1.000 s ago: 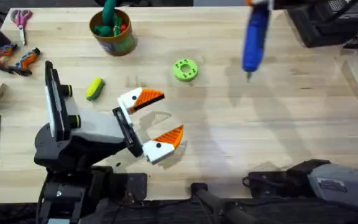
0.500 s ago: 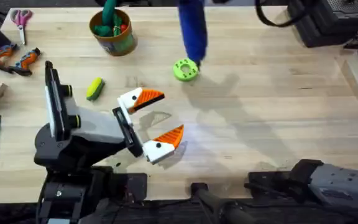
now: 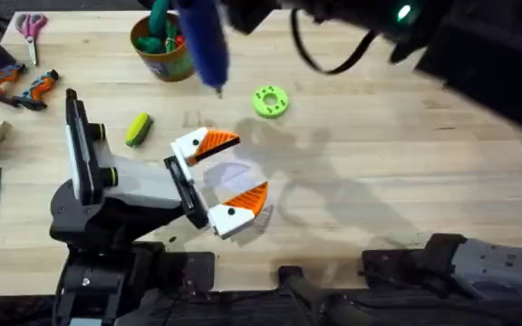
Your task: Pick up the gripper from the table and insert it into the empty holder that is missing its gripper. Then pick up a screw, insert it into the mounting hole, and use the screwdriver to tighten it. Finally, clean up the table by picking up the vegetable and placing it into the bucket.
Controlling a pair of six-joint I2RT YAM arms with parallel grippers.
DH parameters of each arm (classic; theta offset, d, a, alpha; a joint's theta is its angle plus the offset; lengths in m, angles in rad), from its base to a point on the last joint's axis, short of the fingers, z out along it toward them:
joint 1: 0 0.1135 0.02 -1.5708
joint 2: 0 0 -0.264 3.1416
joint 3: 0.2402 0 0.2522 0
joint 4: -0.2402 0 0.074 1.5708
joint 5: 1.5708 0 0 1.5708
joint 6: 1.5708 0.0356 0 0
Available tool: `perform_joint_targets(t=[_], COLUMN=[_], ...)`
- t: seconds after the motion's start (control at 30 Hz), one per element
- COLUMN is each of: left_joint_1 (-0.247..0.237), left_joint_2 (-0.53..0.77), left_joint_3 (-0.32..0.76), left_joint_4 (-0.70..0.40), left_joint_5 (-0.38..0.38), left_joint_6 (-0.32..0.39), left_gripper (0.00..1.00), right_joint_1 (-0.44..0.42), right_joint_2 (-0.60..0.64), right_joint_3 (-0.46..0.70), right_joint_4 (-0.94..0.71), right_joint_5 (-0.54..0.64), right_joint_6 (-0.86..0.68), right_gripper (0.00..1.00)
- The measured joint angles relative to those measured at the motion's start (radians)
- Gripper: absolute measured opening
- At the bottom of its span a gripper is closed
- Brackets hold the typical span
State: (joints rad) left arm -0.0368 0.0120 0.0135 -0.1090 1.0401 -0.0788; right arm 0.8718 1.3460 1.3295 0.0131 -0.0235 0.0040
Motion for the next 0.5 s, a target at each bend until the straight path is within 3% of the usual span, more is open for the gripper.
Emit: perform_joint_targets(t=[0.27, 0.5], left_joint_1=[0.000, 0.000], left_joint_2=[0.000, 0.000], left_joint_3=[0.000, 0.000], left_joint_4=[0.000, 0.000], left_joint_5=[0.000, 0.000], left_joint_6=[0.000, 0.000], left_gripper=[0.985, 0.985], right_joint_1=[0.103, 0.138], right_joint_2=[0.000, 0.000], right_joint_3=[-0.063, -0.107], right_joint_4=[0.111, 0.197], right_joint_5=[-0.007, -0.062], right_joint_6=[0.011, -0.058], right_gripper=[0.025, 0.025])
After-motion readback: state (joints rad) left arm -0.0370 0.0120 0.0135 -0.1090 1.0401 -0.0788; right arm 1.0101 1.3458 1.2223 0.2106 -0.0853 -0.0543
